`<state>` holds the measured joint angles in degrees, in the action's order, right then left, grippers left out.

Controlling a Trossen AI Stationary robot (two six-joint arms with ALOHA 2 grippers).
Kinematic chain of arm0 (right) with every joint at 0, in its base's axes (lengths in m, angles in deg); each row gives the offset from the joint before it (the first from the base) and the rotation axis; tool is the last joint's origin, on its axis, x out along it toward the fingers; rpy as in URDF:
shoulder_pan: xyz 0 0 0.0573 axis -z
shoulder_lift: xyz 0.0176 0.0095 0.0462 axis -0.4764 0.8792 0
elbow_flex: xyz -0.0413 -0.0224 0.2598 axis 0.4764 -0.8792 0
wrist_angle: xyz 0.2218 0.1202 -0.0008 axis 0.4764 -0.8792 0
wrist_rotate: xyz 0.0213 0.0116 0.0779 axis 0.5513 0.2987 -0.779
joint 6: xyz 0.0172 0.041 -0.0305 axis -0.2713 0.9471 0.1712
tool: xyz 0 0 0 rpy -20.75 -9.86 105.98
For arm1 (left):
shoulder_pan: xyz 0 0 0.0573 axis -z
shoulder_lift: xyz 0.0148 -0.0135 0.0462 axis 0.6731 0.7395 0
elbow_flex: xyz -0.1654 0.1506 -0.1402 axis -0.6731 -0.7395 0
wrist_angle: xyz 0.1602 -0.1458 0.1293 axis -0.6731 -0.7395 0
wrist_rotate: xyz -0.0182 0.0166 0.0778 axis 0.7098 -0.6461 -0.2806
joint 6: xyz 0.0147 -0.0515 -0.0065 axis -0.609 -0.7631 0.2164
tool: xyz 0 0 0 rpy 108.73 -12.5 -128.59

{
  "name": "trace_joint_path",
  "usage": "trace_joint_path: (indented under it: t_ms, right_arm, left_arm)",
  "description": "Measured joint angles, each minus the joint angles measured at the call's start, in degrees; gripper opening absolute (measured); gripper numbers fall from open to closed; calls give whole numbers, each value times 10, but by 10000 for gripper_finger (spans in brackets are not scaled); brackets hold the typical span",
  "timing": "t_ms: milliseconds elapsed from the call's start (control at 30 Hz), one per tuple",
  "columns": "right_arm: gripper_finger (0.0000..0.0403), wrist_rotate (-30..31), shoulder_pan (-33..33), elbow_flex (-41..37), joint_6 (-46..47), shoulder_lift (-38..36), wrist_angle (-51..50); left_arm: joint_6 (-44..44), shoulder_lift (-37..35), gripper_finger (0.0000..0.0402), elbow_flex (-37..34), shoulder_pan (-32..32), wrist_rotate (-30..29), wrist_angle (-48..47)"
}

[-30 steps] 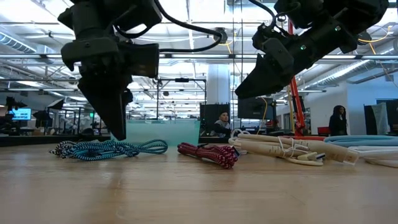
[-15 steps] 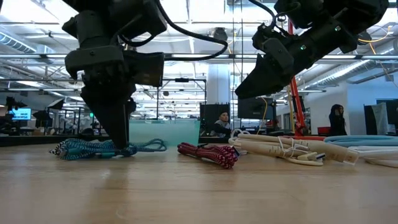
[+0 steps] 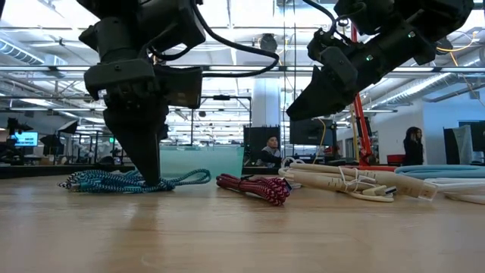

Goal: Pick & Place USB Port
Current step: Put the right blue black charger cable into the transparent bin

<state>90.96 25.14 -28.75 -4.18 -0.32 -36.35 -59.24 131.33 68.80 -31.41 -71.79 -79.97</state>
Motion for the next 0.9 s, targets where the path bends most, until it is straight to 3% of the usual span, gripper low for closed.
trace_joint_path:
  t_ms: [133,300,500,667,900]
  right_arm:
    - [247,-1,0,0,1,0,0]
    - [247,-1,0,0,11,0,33]
    - [247,-5,-13,1,-8,25,190]
    - [247,-7,-35,0,-61,91,384]
    - [247,-31,-55,0,-117,146,517]
  left_arm:
    - [15,-50,5,-3,1,-40,-25]
    - [39,-151,3,-2,21,-148,-14]
    - [128,-213,2,-1,64,-264,109]
    - [205,-206,1,-1,78,-285,197]
    - [207,-204,1,-1,61,-289,181]
